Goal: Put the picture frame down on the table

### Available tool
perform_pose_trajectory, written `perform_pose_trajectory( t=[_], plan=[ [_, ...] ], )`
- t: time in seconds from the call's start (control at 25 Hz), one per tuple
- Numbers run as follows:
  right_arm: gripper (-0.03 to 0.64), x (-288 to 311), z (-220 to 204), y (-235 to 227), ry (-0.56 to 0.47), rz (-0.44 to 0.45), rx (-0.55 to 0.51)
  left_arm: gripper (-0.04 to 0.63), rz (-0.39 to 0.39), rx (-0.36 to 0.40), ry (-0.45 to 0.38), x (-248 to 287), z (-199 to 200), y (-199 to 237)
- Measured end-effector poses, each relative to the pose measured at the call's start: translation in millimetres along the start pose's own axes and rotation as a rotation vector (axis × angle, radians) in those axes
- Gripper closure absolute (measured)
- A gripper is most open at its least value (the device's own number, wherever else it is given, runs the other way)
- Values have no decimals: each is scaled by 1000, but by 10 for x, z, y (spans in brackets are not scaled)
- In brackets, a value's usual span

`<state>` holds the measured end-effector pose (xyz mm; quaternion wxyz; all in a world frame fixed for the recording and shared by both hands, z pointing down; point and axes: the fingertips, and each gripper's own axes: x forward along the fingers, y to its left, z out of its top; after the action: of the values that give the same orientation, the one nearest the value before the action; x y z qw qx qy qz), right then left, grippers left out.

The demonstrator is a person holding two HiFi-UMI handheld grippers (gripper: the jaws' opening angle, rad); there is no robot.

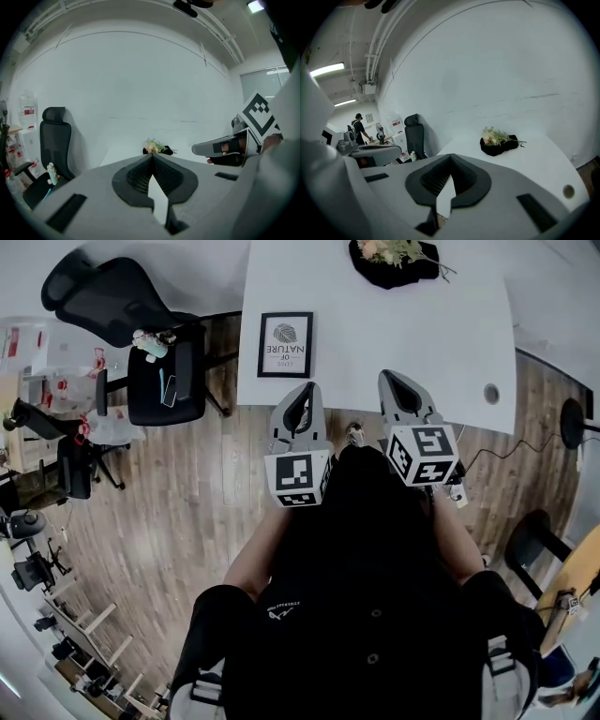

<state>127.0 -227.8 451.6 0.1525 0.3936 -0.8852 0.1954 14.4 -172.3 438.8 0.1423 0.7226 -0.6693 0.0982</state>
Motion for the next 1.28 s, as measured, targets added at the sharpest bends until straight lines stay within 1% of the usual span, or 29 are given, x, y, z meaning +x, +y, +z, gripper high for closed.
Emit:
perform_pose_trajectory(
  t=[0.2,0.48,0.64,0.76,0.88,1.08,1.28],
  plan=[
    [618,-148,137,-39,-46,-2,-16,589,26,8,-45,-70,151,-44],
    [618,-373,419,-63,-120,3,-3,589,60,29,-125,-154,503,-76],
    [618,-474,690,-107,-171,14,-5,589,79,47,-185,-174,813,-80],
    [618,-562,919,-107,-216,19,-29,589,94,68,-229,-216,1026,-70],
    [618,-650,1141,-79,-266,31,-53,589,101,67,-266,-250,1190,-61],
    [618,-731,1368,-11,-318,45,-100,589,105,71,-297,-263,1326,-89],
    [618,-714,1421,-28,-334,52,-108,589,106,76,-305,-231,1370,-134]
  ],
)
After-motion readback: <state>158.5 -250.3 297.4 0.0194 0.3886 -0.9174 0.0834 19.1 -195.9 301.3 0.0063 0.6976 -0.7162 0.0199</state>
